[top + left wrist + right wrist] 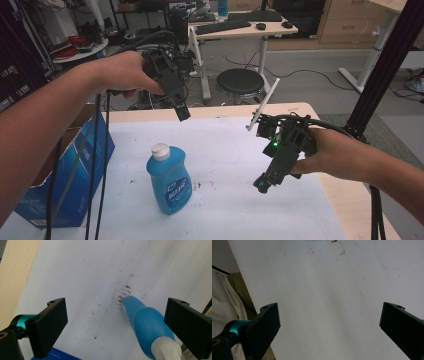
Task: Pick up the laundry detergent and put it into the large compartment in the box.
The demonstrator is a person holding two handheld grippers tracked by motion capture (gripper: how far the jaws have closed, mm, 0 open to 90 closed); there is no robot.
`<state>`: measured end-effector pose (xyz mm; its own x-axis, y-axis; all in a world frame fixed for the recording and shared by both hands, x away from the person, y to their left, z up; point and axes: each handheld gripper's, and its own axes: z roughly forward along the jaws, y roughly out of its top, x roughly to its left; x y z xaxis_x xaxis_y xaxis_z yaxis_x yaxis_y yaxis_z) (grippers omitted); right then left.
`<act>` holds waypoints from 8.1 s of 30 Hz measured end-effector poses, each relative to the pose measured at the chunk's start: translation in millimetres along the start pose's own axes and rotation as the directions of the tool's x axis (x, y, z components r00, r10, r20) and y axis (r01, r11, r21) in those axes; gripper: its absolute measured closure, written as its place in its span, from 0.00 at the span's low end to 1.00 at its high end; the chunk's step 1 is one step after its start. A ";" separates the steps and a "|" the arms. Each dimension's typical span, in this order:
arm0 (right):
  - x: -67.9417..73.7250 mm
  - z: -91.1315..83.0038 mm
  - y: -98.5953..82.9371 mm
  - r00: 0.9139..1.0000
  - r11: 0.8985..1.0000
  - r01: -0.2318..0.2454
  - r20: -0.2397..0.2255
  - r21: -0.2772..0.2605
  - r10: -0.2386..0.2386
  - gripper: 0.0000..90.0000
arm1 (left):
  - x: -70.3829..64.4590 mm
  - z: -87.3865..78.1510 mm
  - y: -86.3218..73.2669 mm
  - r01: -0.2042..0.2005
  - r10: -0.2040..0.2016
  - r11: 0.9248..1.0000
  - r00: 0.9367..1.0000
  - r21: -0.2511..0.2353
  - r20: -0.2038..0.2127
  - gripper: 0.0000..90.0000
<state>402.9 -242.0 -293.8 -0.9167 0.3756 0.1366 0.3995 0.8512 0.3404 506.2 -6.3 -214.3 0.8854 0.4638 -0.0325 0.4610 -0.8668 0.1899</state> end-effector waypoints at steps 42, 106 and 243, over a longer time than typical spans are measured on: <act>1.7 2.5 1.6 1.000 1.000 0.026 0.007 -0.013 -0.026 0.02 | -33.0 -1.4 -41.0 0.264 -0.264 0.965 0.964 0.002 0.020 0.06; 4.1 12.5 9.2 0.999 0.999 0.049 -0.008 0.001 -0.049 0.02 | -60.4 76.8 -67.5 0.297 -0.298 0.954 0.954 0.044 0.031 0.14; -3.0 4.7 5.0 1.000 0.999 -0.015 0.013 -0.037 0.015 0.02 | 35.0 -105.7 -258.1 0.203 -0.204 0.979 0.972 -0.015 -0.116 0.42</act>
<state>407.8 -237.2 -296.9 -0.9103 0.3930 0.1297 0.4121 0.8314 0.3729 411.9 253.0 -160.8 0.7600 0.6485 0.0433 0.6304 -0.7517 0.1938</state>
